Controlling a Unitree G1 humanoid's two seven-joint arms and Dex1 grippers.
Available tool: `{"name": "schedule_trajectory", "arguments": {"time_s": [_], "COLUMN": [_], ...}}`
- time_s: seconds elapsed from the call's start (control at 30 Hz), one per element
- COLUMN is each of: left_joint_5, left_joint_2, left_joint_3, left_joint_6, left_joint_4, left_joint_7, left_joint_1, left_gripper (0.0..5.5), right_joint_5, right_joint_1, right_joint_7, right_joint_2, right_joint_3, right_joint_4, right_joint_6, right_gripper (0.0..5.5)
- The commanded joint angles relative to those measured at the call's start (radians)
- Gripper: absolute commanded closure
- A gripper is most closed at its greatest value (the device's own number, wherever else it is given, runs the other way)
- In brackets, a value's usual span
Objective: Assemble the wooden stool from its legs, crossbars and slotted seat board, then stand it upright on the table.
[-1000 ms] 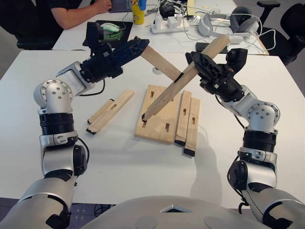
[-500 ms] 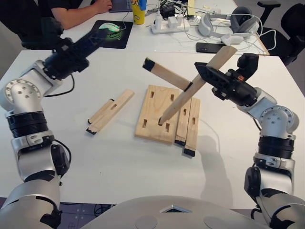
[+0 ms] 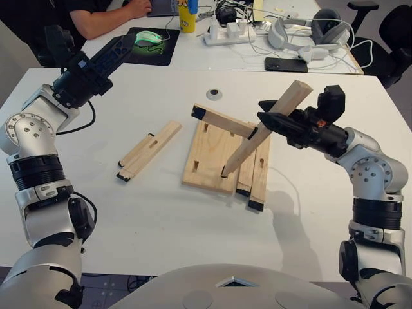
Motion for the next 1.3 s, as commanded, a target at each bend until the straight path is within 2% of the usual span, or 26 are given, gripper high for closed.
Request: {"name": "schedule_trajectory", "arguments": {"time_s": [0.03,0.53,1.03,1.3], "left_joint_5": [0.012,0.009,-0.001,-0.006], "left_joint_2": [-0.001,-0.004,-0.012,-0.020], "left_joint_3": [-0.011,-0.027,-0.011,-0.005], "left_joint_6": [0.002,0.006,0.006,0.009], "left_joint_4": [-0.013,-0.006,-0.028,-0.046], "left_joint_7": [0.005,0.000,0.020,0.029], "left_joint_1": [0.004,-0.003,0.026,0.038], "left_gripper": [0.83,0.83,0.83,0.83], "right_joint_5": [-0.033,-0.154,-0.086,-0.151], "right_joint_1": [0.009,-0.051,-0.062,-0.068], "right_joint_7": [0.012,0.127,0.122,0.121], "right_joint_2": [0.002,-0.050,-0.093,-0.083], "right_joint_3": [0.020,0.109,0.084,0.109], "right_joint_4": [-0.010,0.083,0.026,0.046], "right_joint_6": [-0.050,-0.164,-0.073,-0.138], "right_gripper": [3.43,3.44,3.45,3.45]}}
